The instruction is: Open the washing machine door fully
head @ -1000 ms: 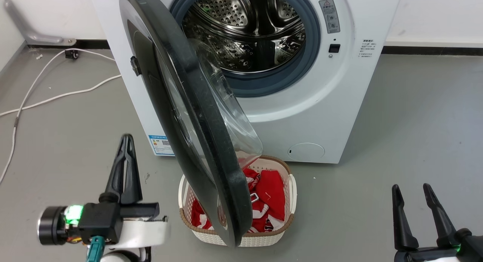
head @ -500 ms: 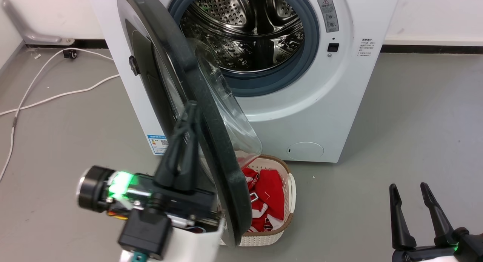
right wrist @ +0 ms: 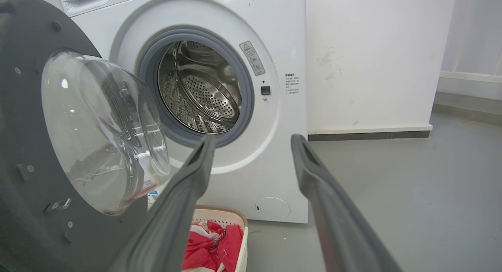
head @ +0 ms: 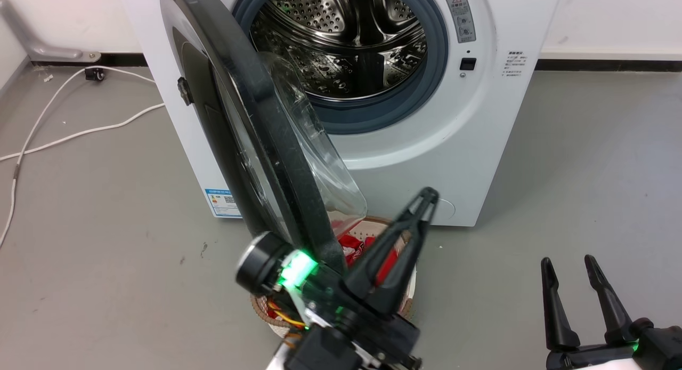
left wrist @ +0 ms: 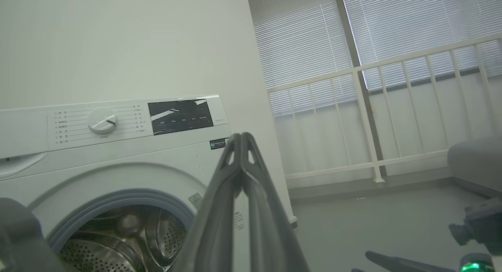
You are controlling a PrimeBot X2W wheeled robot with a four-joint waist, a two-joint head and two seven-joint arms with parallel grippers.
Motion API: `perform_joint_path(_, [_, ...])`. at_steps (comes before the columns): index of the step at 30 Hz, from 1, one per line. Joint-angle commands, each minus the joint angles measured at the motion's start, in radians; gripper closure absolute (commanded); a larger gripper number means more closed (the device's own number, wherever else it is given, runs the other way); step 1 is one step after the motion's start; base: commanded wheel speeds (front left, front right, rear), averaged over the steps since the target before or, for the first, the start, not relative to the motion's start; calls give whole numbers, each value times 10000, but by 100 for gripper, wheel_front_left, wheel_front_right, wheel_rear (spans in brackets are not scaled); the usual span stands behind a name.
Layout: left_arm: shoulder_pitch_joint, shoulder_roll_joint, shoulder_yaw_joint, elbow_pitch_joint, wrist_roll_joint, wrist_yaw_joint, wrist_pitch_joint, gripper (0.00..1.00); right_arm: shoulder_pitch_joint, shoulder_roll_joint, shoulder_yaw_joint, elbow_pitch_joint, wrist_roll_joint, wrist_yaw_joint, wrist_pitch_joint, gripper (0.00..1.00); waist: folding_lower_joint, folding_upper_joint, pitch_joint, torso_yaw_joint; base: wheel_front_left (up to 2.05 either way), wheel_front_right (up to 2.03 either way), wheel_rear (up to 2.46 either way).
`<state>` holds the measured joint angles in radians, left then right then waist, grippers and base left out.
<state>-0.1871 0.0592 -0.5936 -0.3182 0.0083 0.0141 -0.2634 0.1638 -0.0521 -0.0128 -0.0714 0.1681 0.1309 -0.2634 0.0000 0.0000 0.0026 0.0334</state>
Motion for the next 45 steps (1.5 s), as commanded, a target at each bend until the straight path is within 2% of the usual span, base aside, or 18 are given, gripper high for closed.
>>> perform_joint_path(1, [-85, -8, -130, 63, -61, -10, -20, 100, -163, 35, 16, -2, 58, -2, -17, 0, 0, 0, 16, -3, 0, 0, 0])
perform_joint_path(8, [-217, -67, -970, 435, -246, 48, -20, 100, -227, 35, 109, 26, 28, -2, -17, 0, 0, 0, 131, -26, 0, 0, 0])
perform_joint_path(20, [381, -11, -1440, 1322, -457, -8, -22, 100, -431, 35, 229, 44, -48, -1, -17, 0, 0, 0, 407, 48, 0, 0, 0])
perform_joint_path(31, [1073, 234, -747, 2075, -781, 104, -22, 100, -577, 35, 320, 178, -79, -2, -17, 0, 0, 0, 564, 27, 0, 0, 0])
perform_joint_path(45, [1394, 173, 313, 3470, -1053, -125, -22, 100, -646, 36, 395, 358, -77, -2, -17, 0, 0, 0, 695, -20, 0, 0, 0])
